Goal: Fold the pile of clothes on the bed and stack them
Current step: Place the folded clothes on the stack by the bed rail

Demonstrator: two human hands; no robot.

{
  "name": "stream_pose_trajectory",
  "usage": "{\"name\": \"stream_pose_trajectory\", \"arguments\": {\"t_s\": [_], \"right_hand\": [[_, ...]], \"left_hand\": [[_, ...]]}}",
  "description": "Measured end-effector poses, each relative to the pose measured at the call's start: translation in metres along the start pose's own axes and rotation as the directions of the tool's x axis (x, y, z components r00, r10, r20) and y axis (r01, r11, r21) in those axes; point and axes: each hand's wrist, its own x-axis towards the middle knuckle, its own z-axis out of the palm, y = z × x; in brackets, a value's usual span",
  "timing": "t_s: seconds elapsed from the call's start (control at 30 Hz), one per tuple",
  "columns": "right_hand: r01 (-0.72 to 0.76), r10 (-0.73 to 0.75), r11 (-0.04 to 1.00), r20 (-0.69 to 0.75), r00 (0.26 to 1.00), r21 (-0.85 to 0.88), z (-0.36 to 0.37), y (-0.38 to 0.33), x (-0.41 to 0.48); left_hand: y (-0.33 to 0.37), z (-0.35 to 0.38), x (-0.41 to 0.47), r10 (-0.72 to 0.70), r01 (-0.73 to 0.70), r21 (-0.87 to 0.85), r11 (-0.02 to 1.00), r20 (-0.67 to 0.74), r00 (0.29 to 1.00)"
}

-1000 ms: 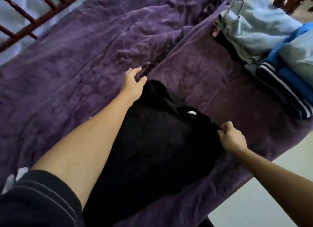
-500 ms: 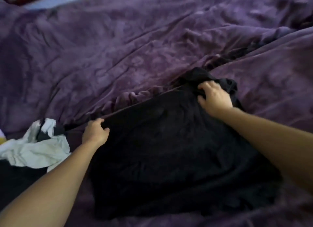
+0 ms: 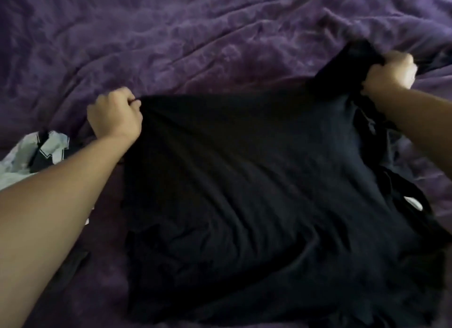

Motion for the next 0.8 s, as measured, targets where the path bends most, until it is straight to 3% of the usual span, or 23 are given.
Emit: {"name": "stream_pose_trajectory", "arguments": {"t_s": [0.07, 0.13, 0.23, 0.33, 0.4, 0.47, 0.57, 0.63, 0.67, 0.73, 0.8], "right_hand": [[-0.038, 0.035, 0.999, 0.141, 0.989, 0.021, 0.001, 0.003, 0.007], [0.094, -0.072, 0.993, 0.26, 0.963, -0.075, 0.0, 0.005, -0.003], [0.352, -0.328, 0.933, 0.222, 0.918, -0.077, -0.01, 0.02, -0.046], [0.385, -0.382, 0.923, 0.189, 0.904, 0.025, -0.034, 0.058, -0.112], [0.279, -0.277, 0.96, 0.153, 0.949, 0.008, -0.053, 0.102, -0.151], [0.075, -0.069, 0.995, 0.092, 0.993, -0.068, -0.073, 0.153, -0.184], [-0.304, 0.312, 0.948, 0.08, 0.947, -0.094, -0.093, 0.224, -0.235], [-0.508, 0.505, 0.861, 0.152, 0.85, -0.025, -0.097, 0.257, -0.268], [-0.562, 0.548, 0.827, 0.186, 0.816, 0.028, -0.097, 0.267, -0.283], [-0.601, 0.565, 0.79, 0.236, 0.791, 0.123, -0.094, 0.278, -0.308], [-0.57, 0.528, 0.814, 0.269, 0.806, 0.11, -0.091, 0.277, -0.33]], "left_hand": [[0.004, 0.004, 0.005, -0.055, 0.056, -0.006, 0.998, 0.05, 0.997], [0.005, 0.007, -0.006, -0.117, 0.121, -0.027, 0.992, 0.095, 0.989], [0.001, 0.001, -0.055, -0.067, 0.073, -0.122, 0.99, 0.049, 0.997], [-0.011, -0.008, -0.138, -0.015, 0.017, -0.242, 0.97, 0.011, 1.0], [-0.026, -0.011, -0.199, -0.084, 0.095, -0.266, 0.959, 0.053, 0.995], [-0.045, -0.012, -0.259, -0.239, 0.289, -0.251, 0.924, 0.212, 0.948], [-0.063, -0.01, -0.331, -0.468, 0.651, -0.218, 0.727, 0.536, 0.702], [-0.067, -0.01, -0.36, -0.501, 0.789, -0.216, 0.575, 0.669, 0.549], [-0.069, -0.009, -0.367, -0.485, 0.803, -0.214, 0.556, 0.701, 0.523], [-0.072, -0.008, -0.375, -0.397, 0.725, -0.193, 0.661, 0.73, 0.556], [-0.072, -0.007, -0.377, -0.256, 0.453, -0.09, 0.887, 0.722, 0.643]]}}
